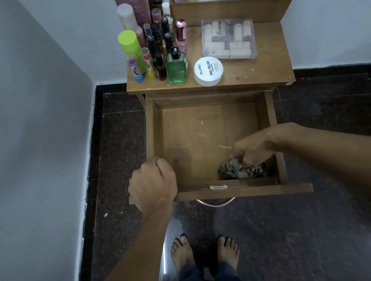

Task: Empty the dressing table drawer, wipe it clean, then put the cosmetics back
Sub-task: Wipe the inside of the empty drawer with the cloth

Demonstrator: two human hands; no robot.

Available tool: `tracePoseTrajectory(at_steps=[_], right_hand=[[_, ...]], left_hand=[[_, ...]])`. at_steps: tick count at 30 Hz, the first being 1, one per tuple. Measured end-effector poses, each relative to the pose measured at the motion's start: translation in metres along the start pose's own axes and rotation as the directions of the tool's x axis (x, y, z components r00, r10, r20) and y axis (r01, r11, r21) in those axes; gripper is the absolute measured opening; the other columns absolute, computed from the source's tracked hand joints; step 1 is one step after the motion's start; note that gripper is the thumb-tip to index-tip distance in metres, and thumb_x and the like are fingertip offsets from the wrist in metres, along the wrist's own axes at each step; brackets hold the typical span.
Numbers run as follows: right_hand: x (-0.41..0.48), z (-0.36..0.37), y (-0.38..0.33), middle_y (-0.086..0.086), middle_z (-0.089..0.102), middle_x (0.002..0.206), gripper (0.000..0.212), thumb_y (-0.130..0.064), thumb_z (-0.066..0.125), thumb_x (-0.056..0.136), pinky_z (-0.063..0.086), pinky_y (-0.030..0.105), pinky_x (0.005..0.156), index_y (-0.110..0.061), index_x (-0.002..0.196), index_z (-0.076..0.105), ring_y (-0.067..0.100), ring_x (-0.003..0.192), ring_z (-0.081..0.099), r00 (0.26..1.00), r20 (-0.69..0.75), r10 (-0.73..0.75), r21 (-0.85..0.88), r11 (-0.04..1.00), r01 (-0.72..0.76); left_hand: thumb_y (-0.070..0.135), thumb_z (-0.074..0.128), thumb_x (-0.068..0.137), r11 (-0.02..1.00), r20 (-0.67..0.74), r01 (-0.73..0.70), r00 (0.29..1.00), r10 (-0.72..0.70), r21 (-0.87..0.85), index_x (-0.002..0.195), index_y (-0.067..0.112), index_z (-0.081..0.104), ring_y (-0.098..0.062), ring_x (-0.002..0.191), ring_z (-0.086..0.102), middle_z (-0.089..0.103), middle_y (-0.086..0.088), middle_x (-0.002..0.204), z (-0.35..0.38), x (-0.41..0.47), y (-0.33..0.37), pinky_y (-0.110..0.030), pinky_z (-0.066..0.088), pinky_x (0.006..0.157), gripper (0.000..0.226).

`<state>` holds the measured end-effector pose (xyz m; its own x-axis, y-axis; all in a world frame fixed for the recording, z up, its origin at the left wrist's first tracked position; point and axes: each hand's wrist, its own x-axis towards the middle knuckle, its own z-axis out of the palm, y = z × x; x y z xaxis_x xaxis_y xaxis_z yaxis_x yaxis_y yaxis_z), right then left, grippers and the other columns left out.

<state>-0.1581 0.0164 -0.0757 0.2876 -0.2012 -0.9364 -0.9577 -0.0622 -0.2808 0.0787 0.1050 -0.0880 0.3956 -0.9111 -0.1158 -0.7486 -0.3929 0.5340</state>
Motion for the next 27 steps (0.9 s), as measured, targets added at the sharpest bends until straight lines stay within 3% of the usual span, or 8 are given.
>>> tracePoseTrajectory(at_steps=[5, 10, 12, 14, 16, 18, 21, 27], right_hand=[[-0.017, -0.001, -0.003, 0.005, 0.065, 0.116, 0.043, -0.002, 0.04, 0.094, 0.055, 0.034, 0.09, -0.013, 0.128, 0.063, 0.022, 0.105, 0.063, 0.992, 0.012, 0.122, -0.257, 0.96, -0.115], [-0.02, -0.001, -0.036, 0.011, 0.054, 0.113, 0.035, -0.008, 0.041, 0.099, 0.049, 0.038, 0.088, -0.004, 0.13, 0.055, 0.027, 0.1, 0.053, 0.974, 0.028, 0.223, -0.55, 0.817, -0.171], [-0.025, -0.005, -0.037, 0.008, 0.055, 0.101, 0.02, -0.009, 0.05, 0.097, 0.052, 0.04, 0.085, -0.007, 0.114, 0.059, 0.026, 0.092, 0.056, 0.982, -0.072, 0.172, -0.535, 0.824, -0.184], [-0.036, -0.013, -0.026, 0.008, 0.063, 0.097, 0.012, -0.01, 0.059, 0.093, 0.058, 0.041, 0.085, -0.01, 0.104, 0.065, 0.024, 0.087, 0.063, 0.955, -0.293, 0.056, -0.349, 0.923, -0.161], [-0.055, -0.017, -0.014, 0.007, 0.068, 0.103, 0.02, -0.01, 0.06, 0.092, 0.056, 0.042, 0.085, -0.013, 0.11, 0.068, 0.024, 0.093, 0.064, 0.834, -0.551, 0.014, -0.079, 0.994, -0.069], [-0.073, -0.007, -0.005, 0.003, 0.067, 0.101, 0.019, -0.009, 0.058, 0.093, 0.052, 0.04, 0.082, -0.014, 0.108, 0.069, 0.023, 0.093, 0.062, 0.634, -0.772, 0.037, 0.103, 0.992, 0.066], [-0.076, 0.026, 0.0, 0.006, 0.061, 0.101, 0.024, -0.005, 0.052, 0.093, 0.042, 0.034, 0.078, -0.014, 0.109, 0.068, 0.024, 0.09, 0.055, 0.335, -0.926, 0.175, 0.226, 0.967, 0.119], [-0.032, 0.085, -0.02, 0.015, 0.055, 0.118, 0.024, -0.003, 0.053, 0.09, 0.049, 0.04, 0.088, -0.001, 0.11, 0.066, 0.031, 0.098, 0.058, 0.135, -0.934, 0.33, 0.342, 0.936, 0.084]], left_hand=[[0.027, 0.032, 0.085, 1.0, -0.017, -0.004, 1.0, 0.004, 0.006, 0.054, 0.012, 0.052, -0.028, 0.049, 0.051, 0.047, -0.002, 0.051, 0.0, -0.003, 0.003, -0.037, 0.046, 0.056, 0.04], [0.028, 0.034, 0.085, 0.999, -0.018, 0.001, 1.0, 0.0, 0.032, 0.056, 0.012, 0.055, -0.032, 0.055, 0.054, 0.057, -0.009, 0.058, -0.001, -0.005, 0.006, -0.04, 0.049, 0.06, 0.039], [0.025, 0.038, 0.087, 0.999, -0.021, -0.001, 1.0, 0.002, 0.037, 0.056, 0.013, 0.053, -0.032, 0.056, 0.053, 0.057, -0.01, 0.059, -0.002, -0.005, 0.006, -0.039, 0.046, 0.06, 0.037], [0.02, 0.044, 0.091, 0.999, -0.011, 0.002, 1.0, -0.001, 0.051, 0.059, 0.012, 0.057, -0.032, 0.058, 0.053, 0.058, -0.01, 0.062, -0.001, -0.004, 0.006, -0.038, 0.042, 0.062, 0.036], [0.019, 0.046, 0.092, 0.998, -0.007, 0.009, 1.0, -0.009, 0.065, 0.063, 0.01, 0.061, -0.031, 0.059, 0.051, 0.057, -0.01, 0.063, -0.002, -0.005, 0.006, -0.037, 0.039, 0.063, 0.034], [0.02, 0.046, 0.091, 0.997, -0.007, 0.014, 1.0, -0.014, 0.069, 0.063, 0.01, 0.06, -0.031, 0.059, 0.051, 0.055, -0.008, 0.062, -0.002, -0.005, 0.007, -0.037, 0.037, 0.063, 0.033], [0.021, 0.046, 0.091, 0.996, -0.005, 0.018, 1.0, -0.018, 0.082, 0.062, 0.01, 0.06, -0.031, 0.058, 0.05, 0.051, -0.004, 0.059, -0.002, -0.006, 0.007, -0.036, 0.037, 0.063, 0.034], [0.02, 0.048, 0.091, 0.995, 0.013, 0.011, 1.0, -0.012, 0.101, 0.063, 0.012, 0.061, -0.031, 0.059, 0.052, 0.054, -0.005, 0.061, -0.003, -0.005, 0.008, -0.037, 0.04, 0.062, 0.032]])
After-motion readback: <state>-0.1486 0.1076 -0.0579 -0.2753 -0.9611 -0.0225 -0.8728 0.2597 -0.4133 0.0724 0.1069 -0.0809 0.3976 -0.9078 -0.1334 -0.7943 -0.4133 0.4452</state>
